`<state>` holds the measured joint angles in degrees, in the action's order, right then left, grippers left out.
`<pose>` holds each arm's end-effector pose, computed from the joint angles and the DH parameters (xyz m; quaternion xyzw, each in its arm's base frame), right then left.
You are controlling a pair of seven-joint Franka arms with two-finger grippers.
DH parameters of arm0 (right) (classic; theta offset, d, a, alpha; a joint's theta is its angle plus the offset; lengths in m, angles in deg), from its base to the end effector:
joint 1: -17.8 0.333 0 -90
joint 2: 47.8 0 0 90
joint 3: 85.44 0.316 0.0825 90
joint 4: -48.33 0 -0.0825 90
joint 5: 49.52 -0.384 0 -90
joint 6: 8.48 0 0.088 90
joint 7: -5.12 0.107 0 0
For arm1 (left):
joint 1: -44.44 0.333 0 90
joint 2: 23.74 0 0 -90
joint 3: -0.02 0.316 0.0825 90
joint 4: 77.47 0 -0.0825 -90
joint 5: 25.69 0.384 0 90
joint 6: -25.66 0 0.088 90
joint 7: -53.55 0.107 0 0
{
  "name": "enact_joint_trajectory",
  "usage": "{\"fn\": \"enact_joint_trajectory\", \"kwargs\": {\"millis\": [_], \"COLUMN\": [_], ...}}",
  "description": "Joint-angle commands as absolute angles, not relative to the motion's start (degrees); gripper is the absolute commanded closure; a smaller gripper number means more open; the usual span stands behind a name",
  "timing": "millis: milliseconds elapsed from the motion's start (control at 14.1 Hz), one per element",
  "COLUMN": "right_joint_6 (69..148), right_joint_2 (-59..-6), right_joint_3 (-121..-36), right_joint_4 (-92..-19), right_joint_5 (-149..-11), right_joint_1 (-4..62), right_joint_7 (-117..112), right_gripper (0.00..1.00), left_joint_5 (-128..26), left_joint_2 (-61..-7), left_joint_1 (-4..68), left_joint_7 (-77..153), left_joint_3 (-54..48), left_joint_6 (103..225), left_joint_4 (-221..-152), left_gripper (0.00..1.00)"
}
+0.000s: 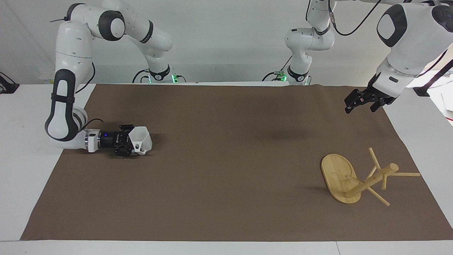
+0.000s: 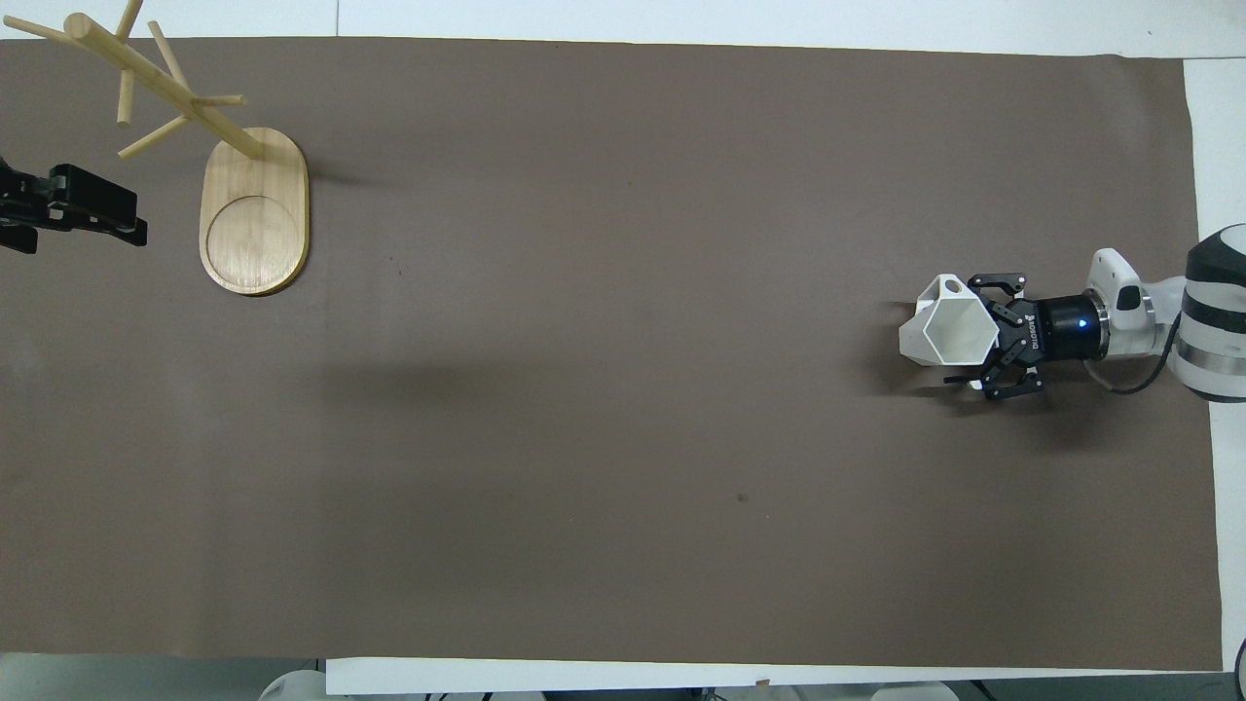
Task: Hang cup on rack
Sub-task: 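Close the right gripper on the white cup's body, then carry the cup toward the rack while the left gripper reaches toward it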
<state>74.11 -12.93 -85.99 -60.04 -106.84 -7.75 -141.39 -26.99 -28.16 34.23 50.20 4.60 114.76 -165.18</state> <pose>0.5260 -0.1474 0.1895 -0.5396 -0.5654 -0.4098 0.4703 0.5724 -0.0607 0.5985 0.9994 -0.0198 -0.0269 0.0062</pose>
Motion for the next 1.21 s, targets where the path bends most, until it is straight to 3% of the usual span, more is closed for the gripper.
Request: {"fn": "enact_joint_trajectory", "kwargs": {"millis": [0,710,781,1066,1137], "right_joint_6": [74.1,74.3,74.3,74.4,74.6], "right_joint_2": [-14.9,-15.5,-15.5,-15.7,-16.3], "right_joint_3": [-86.1,-86.1,-86.1,-86.1,-86.1], "right_joint_4": [-62.6,-64.6,-64.5,-64.2,-63.9], "right_joint_5": [-108.1,-108.1,-108.2,-108.7,-108.8], "right_joint_1": [-6.6,-5.5,-5.2,-3.7,-2.8], "right_joint_7": [-143.0,-144.7,-144.6,-144.5,-144.1], "right_gripper": [0.0,0.01,0.08,0.66,0.72], "left_joint_5": [-25.8,-25.8,-25.8,-25.8,-25.9], "left_joint_2": [-26.2,-26.2,-26.2,-25.8,-25.8], "left_joint_1": [34.1,34.1,34.1,34.1,34.1], "left_joint_7": [50.0,50.0,50.0,49.8,49.9], "left_joint_3": [4.6,4.7,4.7,4.6,4.6], "left_joint_6": [115.6,115.6,115.6,113.4,113.3], "left_joint_4": [-167.6,-167.6,-167.6,-167.9,-167.8], "left_gripper": [0.0,0.0,0.0,0.0,0.0]}}
